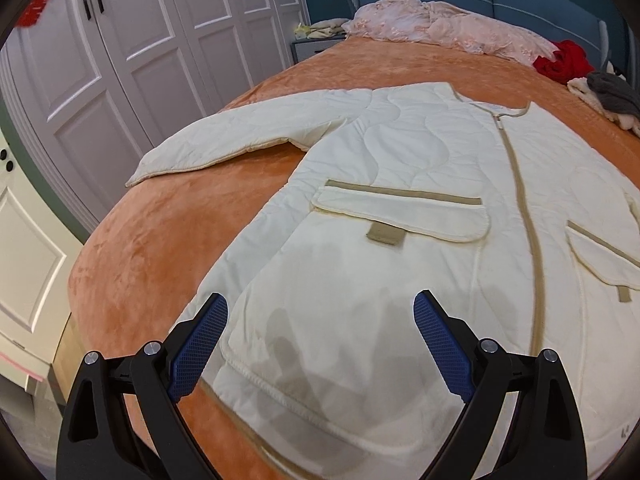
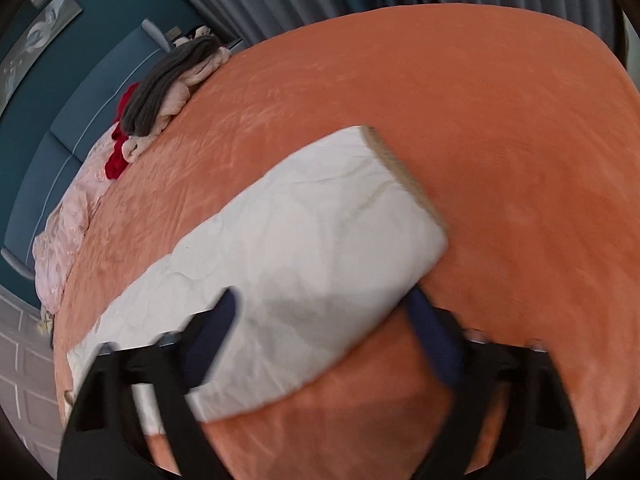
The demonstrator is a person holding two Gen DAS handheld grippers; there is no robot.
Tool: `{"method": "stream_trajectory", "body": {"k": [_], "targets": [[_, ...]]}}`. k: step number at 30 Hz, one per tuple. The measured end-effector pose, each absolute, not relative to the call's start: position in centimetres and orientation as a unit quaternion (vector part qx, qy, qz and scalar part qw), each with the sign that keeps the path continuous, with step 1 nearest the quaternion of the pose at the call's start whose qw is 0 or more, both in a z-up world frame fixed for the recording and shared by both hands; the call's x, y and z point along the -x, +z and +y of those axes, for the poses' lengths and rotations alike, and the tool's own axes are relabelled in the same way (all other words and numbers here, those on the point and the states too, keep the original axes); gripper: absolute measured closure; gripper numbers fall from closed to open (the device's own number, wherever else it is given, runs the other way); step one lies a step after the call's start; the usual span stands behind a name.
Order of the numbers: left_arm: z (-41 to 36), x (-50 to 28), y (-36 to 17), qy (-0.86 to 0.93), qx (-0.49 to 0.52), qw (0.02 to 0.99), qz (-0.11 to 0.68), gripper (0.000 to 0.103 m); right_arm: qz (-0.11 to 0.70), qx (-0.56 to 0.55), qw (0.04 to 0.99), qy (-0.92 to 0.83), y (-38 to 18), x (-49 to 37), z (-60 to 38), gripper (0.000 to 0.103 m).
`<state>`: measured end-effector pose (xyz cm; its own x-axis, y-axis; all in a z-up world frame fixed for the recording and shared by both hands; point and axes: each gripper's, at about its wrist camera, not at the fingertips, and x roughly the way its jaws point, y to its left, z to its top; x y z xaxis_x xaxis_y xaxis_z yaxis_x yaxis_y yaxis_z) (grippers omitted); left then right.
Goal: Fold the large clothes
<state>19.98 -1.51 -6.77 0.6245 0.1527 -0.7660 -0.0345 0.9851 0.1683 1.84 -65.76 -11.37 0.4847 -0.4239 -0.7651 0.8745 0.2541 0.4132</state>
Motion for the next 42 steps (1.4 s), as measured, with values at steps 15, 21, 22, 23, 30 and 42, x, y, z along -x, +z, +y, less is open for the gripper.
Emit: {"method": "stream_trajectory", "body": {"k": [15, 21, 22, 23, 30, 42], "targets": [[1.6, -22.3, -8.3, 0.091, -0.044, 0.892, 0.441, 0.011, 0.233, -0.187, 0.945, -0.131, 4.9, -19.8, -44.6, 0.087], [4.8, -22.6, -8.8, 0.117, -0.039, 0.888, 0.442, 0.011, 0.26, -0.096, 0.96, 0.02, 4.2, -25.2, -30.1, 0.087], [5.5, -22.7, -9.0, 0.122, -0.037, 0.887, 0.444, 0.011, 0.272, -0.082, 0.958, 0.047, 3.4, -26.1, -27.5, 0.087], [6.1, -22.9, -9.2, 0.128, -0.035, 0.885, 0.447, 0.011, 0.285, -0.07, 0.953, 0.07, 2.5, -26.8, -25.1, 0.087], [8.4, -23.4, -9.4, 0.108, 0.01, 0.882, 0.459, 0.011, 0.38, 0.032, 0.913, 0.147, -5.5, -29.1, -13.8, 0.072], [3.2, -29.1, -7.4, -0.049, 0.239, 0.846, 0.475, 0.011, 0.362, -0.077, 0.928, 0.044, -5.3, -21.0, -23.1, 0.041]]}}
